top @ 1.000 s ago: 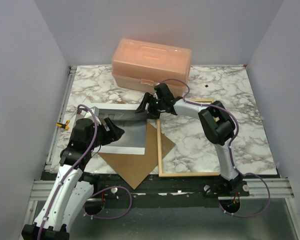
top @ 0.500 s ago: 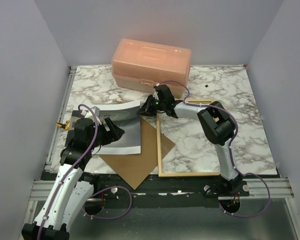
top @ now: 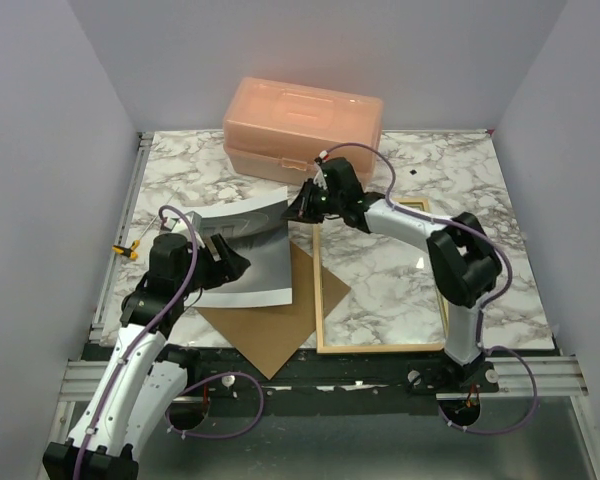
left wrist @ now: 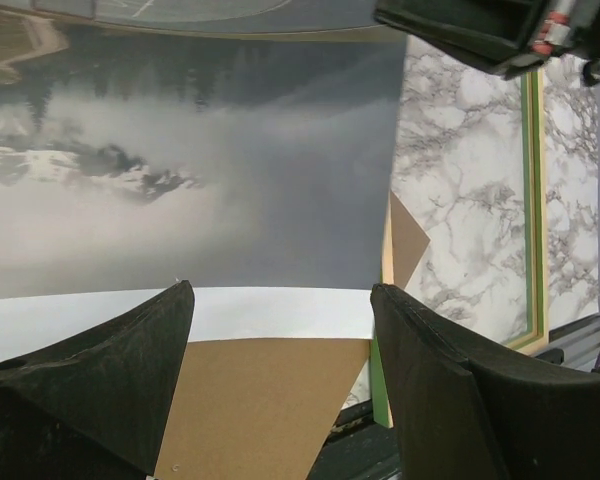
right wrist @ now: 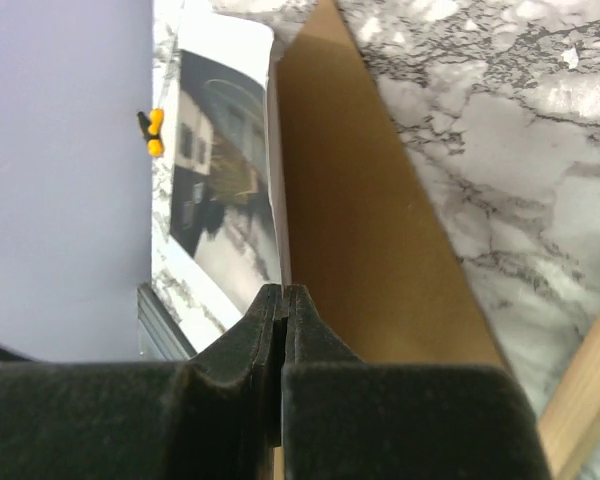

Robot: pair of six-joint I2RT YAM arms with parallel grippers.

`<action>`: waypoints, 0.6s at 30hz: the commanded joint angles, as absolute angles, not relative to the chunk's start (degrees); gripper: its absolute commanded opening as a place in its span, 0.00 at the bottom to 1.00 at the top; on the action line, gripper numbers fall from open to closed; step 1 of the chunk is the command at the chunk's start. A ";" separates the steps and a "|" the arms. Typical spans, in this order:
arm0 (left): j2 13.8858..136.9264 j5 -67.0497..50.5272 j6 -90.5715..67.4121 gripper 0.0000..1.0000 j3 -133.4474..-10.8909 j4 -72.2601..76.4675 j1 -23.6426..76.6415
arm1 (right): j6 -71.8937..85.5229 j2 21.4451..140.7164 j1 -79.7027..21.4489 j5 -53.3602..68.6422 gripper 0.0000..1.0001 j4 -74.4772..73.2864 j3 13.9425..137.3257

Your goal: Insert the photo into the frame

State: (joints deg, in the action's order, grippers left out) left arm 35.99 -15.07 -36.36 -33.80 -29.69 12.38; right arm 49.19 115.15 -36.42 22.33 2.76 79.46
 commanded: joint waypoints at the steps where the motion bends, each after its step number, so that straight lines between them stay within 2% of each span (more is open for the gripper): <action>1: 36.41 -17.01 -35.58 0.74 -35.73 -29.69 12.04 | 44.01 105.75 -35.67 17.13 0.00 -3.42 75.12; 14: 38.86 -19.12 -36.36 0.74 -35.17 -26.99 12.14 | 41.55 77.44 -32.70 10.77 0.00 -20.32 53.15; 15: 39.05 -19.27 -36.46 0.74 -35.07 -26.75 12.13 | 41.59 76.11 -32.67 10.24 0.04 -20.92 51.35; 17: 39.30 -19.56 -36.56 0.73 -34.89 -26.34 12.13 | 41.28 73.84 -32.61 8.50 0.46 -22.54 48.30; 18: 39.45 -19.65 -36.55 0.73 -34.80 -26.24 12.18 | 41.22 73.14 -32.50 7.22 0.72 -23.22 47.15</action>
State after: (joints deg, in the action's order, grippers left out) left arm 39.11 -17.65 -36.42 -34.20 -28.38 12.38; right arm 42.83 76.14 -32.51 12.53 -16.84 51.88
